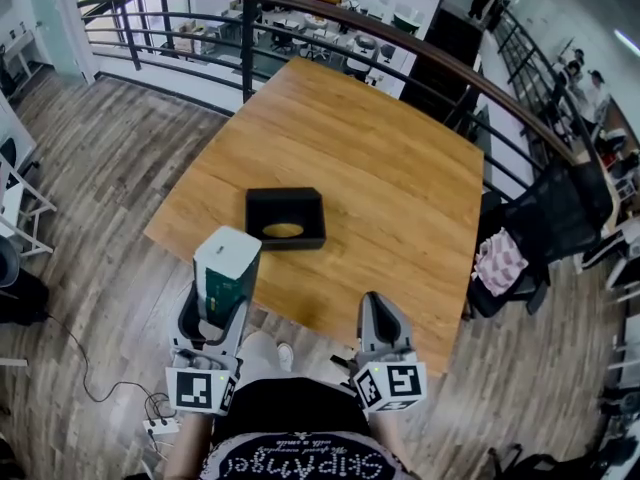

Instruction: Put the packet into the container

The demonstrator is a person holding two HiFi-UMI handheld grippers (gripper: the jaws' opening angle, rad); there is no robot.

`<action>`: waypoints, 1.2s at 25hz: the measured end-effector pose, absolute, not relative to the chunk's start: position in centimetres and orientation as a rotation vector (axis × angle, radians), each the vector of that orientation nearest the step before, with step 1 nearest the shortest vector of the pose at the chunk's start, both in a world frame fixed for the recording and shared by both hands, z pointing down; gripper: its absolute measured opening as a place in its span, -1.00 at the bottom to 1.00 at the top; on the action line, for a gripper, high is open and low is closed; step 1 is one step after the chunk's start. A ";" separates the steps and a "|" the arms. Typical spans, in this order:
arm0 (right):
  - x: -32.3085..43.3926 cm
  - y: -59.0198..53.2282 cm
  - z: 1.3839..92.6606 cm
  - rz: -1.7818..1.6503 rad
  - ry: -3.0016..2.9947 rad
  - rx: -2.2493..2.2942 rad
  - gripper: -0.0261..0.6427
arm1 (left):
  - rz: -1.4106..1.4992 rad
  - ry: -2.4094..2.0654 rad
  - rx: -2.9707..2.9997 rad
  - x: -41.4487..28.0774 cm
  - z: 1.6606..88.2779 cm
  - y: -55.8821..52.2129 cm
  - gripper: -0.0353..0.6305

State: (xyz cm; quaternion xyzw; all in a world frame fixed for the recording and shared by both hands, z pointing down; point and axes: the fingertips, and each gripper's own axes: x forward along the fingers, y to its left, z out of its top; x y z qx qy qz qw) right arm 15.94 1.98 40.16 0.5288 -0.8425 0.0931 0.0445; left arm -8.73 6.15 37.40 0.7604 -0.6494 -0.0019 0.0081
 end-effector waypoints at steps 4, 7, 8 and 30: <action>15.9 1.7 40.2 0.294 -2.567 1.625 -0.80 | -0.005 -2.021 2.370 -8.8 37.6 5.7 0.14; 15.3 1.1 40.2 0.301 -2.557 1.633 -0.80 | -0.010 -2.008 2.374 -9.5 37.6 4.8 0.14; 14.9 0.7 40.2 0.304 -2.554 1.635 -0.80 | -0.010 -2.003 2.378 -9.9 37.6 4.4 0.14; 8.5 -8.9 39.6 0.315 -2.448 1.758 -0.80 | 0.004 -1.821 2.487 -16.0 37.9 -8.5 0.14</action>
